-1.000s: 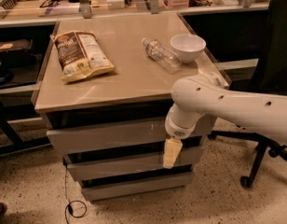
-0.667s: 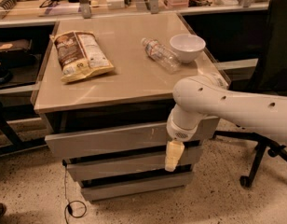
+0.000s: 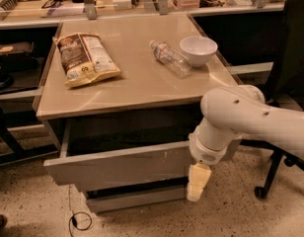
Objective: Open top drawer
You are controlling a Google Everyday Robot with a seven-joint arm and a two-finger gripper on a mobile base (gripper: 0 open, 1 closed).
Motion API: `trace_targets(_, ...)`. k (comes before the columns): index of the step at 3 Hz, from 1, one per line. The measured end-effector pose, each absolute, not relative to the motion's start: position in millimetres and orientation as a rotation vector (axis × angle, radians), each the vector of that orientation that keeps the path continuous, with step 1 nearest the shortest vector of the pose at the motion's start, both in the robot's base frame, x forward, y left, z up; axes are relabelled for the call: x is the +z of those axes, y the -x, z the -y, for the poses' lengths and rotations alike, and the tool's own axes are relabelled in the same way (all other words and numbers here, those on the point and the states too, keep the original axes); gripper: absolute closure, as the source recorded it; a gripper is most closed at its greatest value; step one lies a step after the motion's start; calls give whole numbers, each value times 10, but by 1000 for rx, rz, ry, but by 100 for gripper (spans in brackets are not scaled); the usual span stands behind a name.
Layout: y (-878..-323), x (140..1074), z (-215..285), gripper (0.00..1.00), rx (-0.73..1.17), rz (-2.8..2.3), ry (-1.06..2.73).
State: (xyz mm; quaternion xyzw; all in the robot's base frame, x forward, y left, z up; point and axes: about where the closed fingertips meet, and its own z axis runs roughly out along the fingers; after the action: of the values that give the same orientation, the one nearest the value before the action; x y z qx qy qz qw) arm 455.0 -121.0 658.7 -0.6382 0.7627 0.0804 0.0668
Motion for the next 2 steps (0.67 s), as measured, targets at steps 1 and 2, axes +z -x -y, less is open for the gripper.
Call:
trace_targets(1, -4111, 6725, 1334, 0, 307, -2333, 1918)
trace_targets(2, -3749, 6841, 1407, 0, 358, -2363, 1906)
